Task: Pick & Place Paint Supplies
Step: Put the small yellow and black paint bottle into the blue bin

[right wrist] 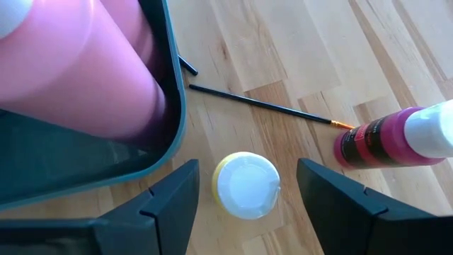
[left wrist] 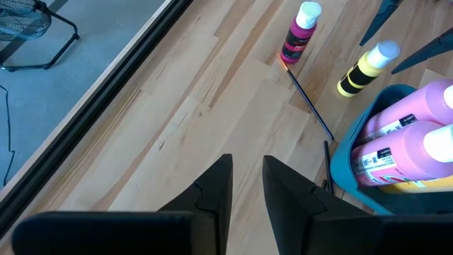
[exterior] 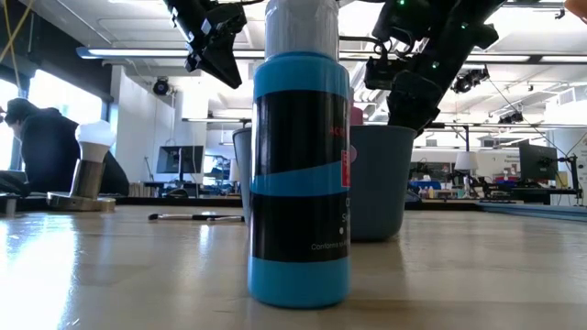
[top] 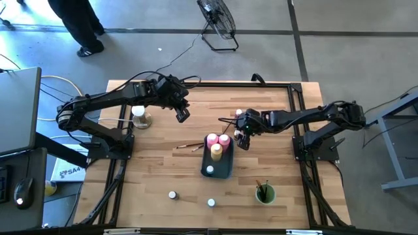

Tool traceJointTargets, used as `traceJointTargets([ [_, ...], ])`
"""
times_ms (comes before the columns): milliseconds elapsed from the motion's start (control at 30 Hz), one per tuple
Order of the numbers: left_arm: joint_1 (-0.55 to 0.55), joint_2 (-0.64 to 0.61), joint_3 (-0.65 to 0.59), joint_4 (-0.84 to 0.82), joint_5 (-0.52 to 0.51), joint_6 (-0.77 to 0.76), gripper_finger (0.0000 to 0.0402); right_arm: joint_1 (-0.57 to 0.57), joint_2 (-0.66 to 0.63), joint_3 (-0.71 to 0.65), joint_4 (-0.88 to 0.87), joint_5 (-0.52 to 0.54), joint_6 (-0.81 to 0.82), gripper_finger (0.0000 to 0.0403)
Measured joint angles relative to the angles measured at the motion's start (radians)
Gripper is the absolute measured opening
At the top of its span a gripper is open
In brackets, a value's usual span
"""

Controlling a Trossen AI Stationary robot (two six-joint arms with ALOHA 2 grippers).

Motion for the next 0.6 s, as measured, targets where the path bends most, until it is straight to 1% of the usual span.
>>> traceJointTargets([
  [467,0.0,0.0,0.0,0.0,0.0,0.0,0.0077,0.0,0.0,0.0,0.0,0.0,0.0,0.0231],
  [600,0.0,0.0,0.0,0.0,0.0,0.0,0.0077,0.0,0.0,0.0,0.0,0.0,0.0,0.0222],
])
